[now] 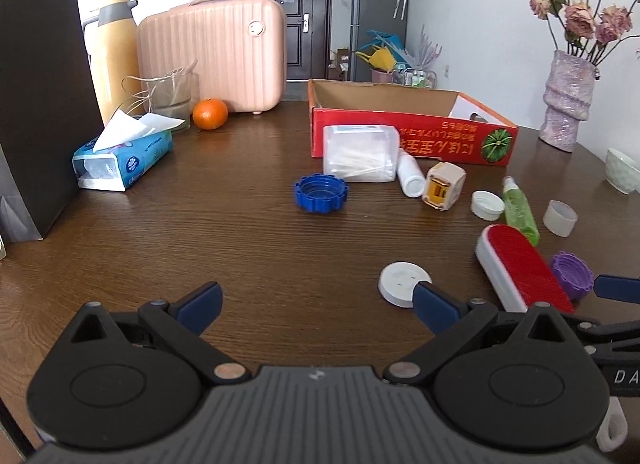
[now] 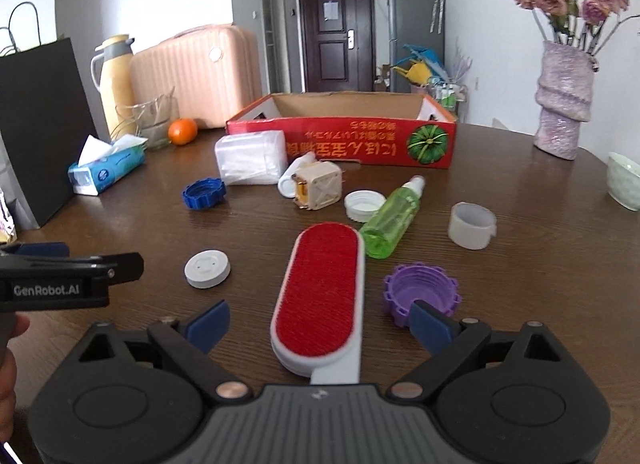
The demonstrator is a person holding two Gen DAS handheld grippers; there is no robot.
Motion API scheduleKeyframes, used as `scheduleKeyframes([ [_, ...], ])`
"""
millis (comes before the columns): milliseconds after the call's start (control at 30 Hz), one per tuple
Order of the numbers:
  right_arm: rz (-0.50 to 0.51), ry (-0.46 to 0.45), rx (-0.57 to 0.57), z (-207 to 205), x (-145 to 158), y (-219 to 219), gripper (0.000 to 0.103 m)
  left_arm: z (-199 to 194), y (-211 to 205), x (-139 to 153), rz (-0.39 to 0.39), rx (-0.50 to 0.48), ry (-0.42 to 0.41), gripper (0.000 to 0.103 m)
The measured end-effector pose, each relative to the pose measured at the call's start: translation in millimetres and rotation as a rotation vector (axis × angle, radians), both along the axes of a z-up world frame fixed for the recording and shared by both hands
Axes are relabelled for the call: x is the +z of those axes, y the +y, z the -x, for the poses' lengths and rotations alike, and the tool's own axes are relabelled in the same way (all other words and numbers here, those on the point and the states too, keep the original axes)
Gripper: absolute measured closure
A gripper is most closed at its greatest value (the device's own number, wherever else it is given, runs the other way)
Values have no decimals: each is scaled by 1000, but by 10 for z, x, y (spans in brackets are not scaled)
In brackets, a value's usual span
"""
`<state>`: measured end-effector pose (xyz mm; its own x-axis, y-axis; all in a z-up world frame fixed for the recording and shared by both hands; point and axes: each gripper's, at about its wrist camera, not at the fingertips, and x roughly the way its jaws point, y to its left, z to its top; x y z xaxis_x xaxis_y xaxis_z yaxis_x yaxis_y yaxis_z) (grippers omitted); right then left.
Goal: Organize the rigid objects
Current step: 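Close the right gripper around the red lint brush while the left tool moves toward the blue cap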
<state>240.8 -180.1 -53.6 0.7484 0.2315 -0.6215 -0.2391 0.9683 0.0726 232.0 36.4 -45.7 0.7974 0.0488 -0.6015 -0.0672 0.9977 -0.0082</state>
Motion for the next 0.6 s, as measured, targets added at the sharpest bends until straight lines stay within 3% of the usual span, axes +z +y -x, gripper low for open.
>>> scheduleKeyframes([
  [367,55,101,40,-422,-197,158,35,-170,157,-47,25,14,18,0],
  [600,56,83,59,-465,-221,143,48,-210,155,-67,30,14,30,0],
])
